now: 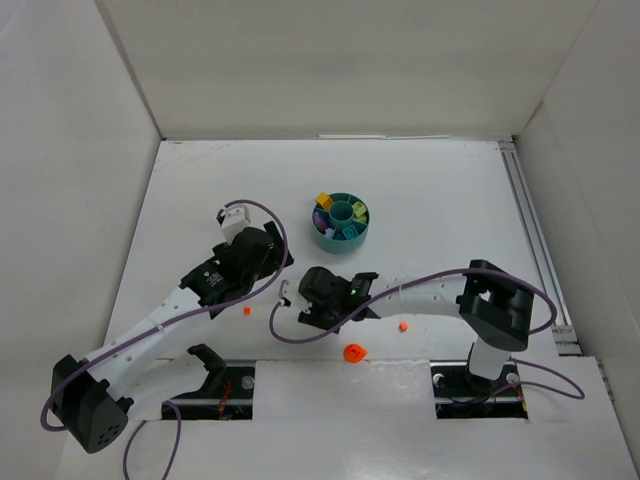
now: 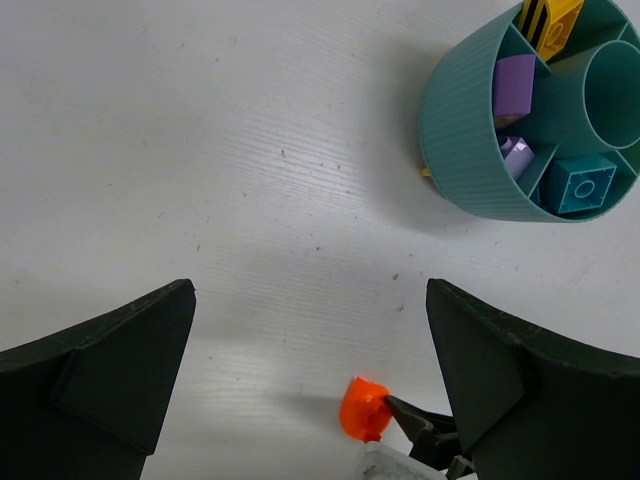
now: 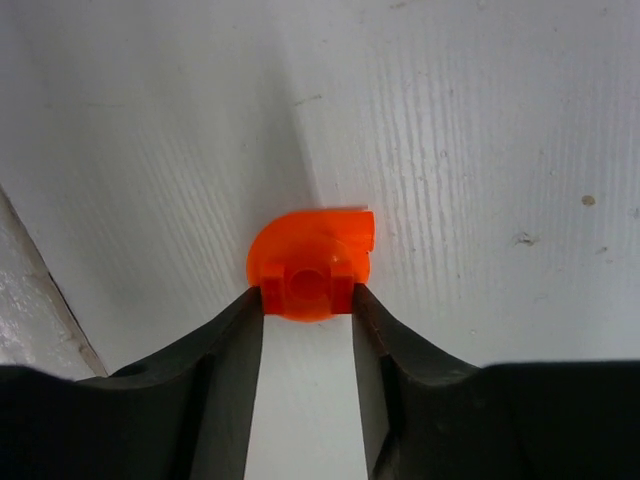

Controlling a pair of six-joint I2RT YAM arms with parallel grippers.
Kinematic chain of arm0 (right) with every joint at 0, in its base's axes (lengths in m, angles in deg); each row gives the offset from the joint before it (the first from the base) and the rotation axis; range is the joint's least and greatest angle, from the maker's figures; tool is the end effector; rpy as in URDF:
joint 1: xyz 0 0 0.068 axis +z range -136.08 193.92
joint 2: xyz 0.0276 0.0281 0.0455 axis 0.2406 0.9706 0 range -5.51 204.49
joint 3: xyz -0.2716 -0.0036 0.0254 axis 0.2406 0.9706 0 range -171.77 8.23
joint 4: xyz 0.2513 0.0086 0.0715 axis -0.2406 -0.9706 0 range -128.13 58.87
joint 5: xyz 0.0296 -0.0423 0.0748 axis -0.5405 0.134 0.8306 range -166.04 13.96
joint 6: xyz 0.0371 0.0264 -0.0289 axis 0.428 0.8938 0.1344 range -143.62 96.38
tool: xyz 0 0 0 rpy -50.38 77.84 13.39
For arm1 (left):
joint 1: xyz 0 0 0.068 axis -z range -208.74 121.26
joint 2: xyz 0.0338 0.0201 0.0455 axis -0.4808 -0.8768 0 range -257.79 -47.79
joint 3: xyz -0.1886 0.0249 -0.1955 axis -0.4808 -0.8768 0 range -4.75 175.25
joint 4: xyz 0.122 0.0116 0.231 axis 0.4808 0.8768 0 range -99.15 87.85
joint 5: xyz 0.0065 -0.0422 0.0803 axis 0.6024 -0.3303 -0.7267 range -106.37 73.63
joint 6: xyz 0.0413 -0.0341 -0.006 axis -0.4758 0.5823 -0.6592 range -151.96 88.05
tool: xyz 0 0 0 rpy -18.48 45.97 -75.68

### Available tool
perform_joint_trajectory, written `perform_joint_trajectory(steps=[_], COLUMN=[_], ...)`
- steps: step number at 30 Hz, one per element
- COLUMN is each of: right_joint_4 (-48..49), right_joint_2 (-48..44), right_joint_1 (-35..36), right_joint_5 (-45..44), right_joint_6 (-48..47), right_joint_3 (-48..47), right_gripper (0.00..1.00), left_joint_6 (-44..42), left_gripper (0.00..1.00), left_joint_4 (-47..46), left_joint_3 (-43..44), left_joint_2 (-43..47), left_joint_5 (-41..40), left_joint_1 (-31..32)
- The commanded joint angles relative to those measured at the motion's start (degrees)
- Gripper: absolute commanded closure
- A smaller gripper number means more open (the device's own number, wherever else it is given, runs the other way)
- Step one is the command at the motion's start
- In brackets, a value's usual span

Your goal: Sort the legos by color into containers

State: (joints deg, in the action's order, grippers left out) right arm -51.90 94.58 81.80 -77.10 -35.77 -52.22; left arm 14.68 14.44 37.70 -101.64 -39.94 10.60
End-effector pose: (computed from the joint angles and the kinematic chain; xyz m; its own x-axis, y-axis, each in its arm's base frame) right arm 0.1314 0.3214 0.1680 -0.1260 -0.8686 -0.4792 -0.9710 0.2069 -0.1197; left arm 0.1665 -0.1182 0.2759 -0.5426 -0.4168 -0.7293 -0.0974 0.8936 -0.4382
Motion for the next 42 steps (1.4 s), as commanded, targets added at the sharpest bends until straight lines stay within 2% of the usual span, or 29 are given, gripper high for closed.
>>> perform_joint_trajectory(steps=[1,3,5,11,21,31,35,42], right_joint_4=[-2.5,-1.6,-1.1,-0.5,-3.0,-3.7,-2.3,-0.1], right_joint_2=[0.1,0.1,0.1,0.1,-6.1,-14.6,-14.6,-9.6], right_joint_1=[-0.6,-0.6,-0.6,-0.6,-1.1,-14.8,-23.1,-29.1], right_joint_5=[-0.4,0.9,1.6,1.6,-2.4,-2.4,-0.8,2.0], right_joint_6=[1.2,1.2,0.7,0.2,-1.0,-8.4,-10.6,-13.3], right_joint_3=[-1.9,-1.3,-1.3,-1.3,-2.5,-7.0,-10.7,-18.4], right_gripper=[0.59,0.68,0.70,0.83,0.83,0.83,0.83,0.82], left_joint_6=[-0.4,-0.4,-0.9,-0.9,-0.9,0.1,-0.6,-2.2], left_gripper=[0.00,0.00,0.00,0.00,0.00,0.00,0.00,0.00], left_joint_4=[0.0,0.0,0.0,0.0,0.0,-1.2,-2.5,-4.1], left_joint_3=[0.1,0.7,0.7,0.7,1.2,1.2,1.8,2.3], left_joint_2=[0.1,0.1,-0.4,-0.9,-0.9,-2.0,-4.7,-7.3], left_joint_5=[0.5,0.5,0.5,0.5,0.5,-0.7,1.1,6.0], left_joint_1=[-0.1,-0.1,-0.1,-0.1,-0.1,-0.1,-2.6,-9.5])
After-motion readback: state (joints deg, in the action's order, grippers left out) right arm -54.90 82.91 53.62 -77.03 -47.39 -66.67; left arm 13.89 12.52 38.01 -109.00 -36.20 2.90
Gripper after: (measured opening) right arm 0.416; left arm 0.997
